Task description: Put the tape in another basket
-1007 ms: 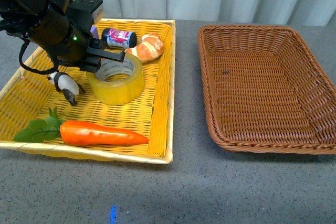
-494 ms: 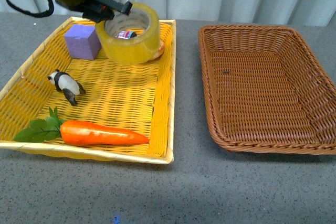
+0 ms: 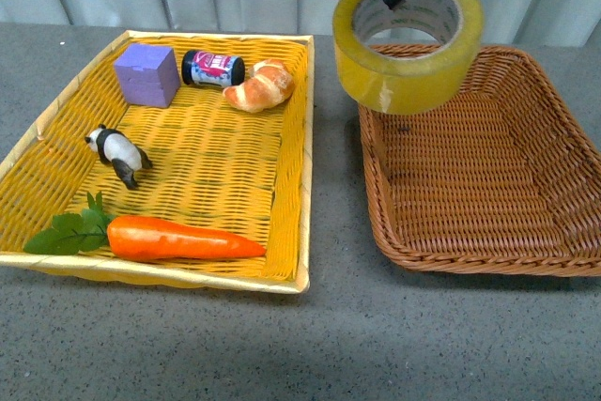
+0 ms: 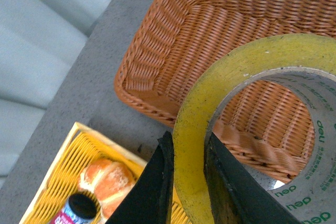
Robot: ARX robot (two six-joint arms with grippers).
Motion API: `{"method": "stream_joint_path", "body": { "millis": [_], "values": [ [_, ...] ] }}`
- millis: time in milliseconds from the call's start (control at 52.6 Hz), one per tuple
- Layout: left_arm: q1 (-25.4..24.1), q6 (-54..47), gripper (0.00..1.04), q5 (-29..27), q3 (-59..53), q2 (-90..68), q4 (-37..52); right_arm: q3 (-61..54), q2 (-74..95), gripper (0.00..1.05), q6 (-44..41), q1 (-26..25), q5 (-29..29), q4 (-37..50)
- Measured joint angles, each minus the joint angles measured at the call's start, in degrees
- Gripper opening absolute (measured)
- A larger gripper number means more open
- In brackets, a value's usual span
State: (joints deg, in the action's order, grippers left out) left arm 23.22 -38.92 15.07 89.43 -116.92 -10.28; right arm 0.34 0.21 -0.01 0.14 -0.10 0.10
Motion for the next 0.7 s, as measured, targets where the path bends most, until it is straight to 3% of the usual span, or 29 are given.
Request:
{"method": "stream_joint_path", "body": {
  "millis": [228, 304, 361, 532, 703],
  "values": [
    [0.22, -4.13, 0.14, 0.33, 1.25, -0.92, -3.82, 0.0, 0.0, 0.96, 0.0, 0.0, 0.04, 0.0],
    [0.09, -4.26, 0.14, 0.35, 1.25, -0.92, -3.82, 4.2, 6.14, 0.96, -3.08, 0.2, 1.31, -10.51],
    [0.02, -4.44, 0.14, 0.33, 1.25, -0.92, -3.85, 5.88, 11.74, 0.96, -4.48, 0.35, 0.55, -12.52],
    [-0.11, -4.48, 0.14, 0.31, 1.25, -0.94, -3.85, 11.65, 30.23, 0.96, -5.55, -0.17, -6.75, -2.8],
    [0.0, -4.48, 0.14, 0.39, 1.25, -0.94, -3.85, 22.16, 49.77, 0.96, -5.09, 0.68, -10.01, 5.35]
  ]
}}
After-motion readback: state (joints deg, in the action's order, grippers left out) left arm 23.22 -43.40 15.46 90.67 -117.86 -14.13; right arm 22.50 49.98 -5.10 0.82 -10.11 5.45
